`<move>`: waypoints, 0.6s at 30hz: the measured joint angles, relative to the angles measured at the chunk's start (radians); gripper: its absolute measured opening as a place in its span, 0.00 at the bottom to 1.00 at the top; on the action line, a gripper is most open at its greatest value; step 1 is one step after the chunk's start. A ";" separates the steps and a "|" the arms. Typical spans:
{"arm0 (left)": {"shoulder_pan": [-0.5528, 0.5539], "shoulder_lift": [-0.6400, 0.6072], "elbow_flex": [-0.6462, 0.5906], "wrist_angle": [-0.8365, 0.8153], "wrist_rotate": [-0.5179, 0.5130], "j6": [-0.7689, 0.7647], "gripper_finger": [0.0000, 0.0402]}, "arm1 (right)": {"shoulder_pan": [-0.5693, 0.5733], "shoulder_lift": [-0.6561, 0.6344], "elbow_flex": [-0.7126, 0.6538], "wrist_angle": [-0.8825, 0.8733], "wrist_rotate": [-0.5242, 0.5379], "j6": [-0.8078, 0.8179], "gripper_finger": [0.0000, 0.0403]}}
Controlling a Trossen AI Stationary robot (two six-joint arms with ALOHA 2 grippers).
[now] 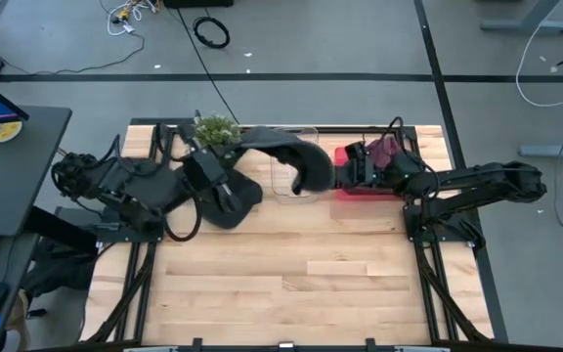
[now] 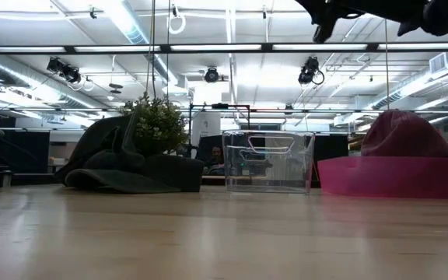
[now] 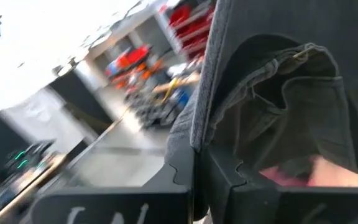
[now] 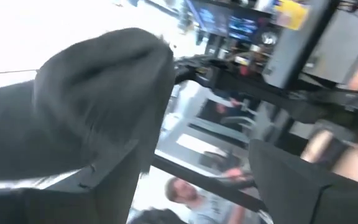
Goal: Pick & Place hat
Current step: Put the bottom black cap into the transparent bin
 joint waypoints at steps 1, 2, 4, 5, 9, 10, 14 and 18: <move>0.006 0.000 0.000 0.041 0.040 0.028 0.04 | -0.004 0.012 0.000 0.043 0.000 0.015 0.74; 0.013 0.000 0.000 0.079 0.080 0.052 0.04 | -0.008 0.025 0.000 0.085 0.000 0.032 0.74; 0.029 0.000 0.000 0.139 0.165 0.078 0.04 | -0.013 0.051 0.000 0.185 0.000 0.063 0.73; 0.038 0.000 0.000 0.160 0.199 0.089 0.04 | -0.014 0.062 0.000 0.228 0.000 0.080 0.73; 0.073 0.000 0.000 0.212 0.297 0.114 0.04 | -0.015 0.101 0.000 0.381 -0.008 0.132 0.73; 0.083 0.000 0.000 0.220 0.329 0.113 0.04 | -0.015 0.108 0.000 0.414 -0.011 0.146 0.73; 0.121 0.013 0.000 0.278 0.411 0.112 0.04 | -0.014 0.137 0.042 0.483 -0.040 0.202 0.73; 0.163 0.033 0.000 0.318 0.508 0.108 0.04 | -0.005 0.171 0.152 0.479 -0.104 0.214 0.73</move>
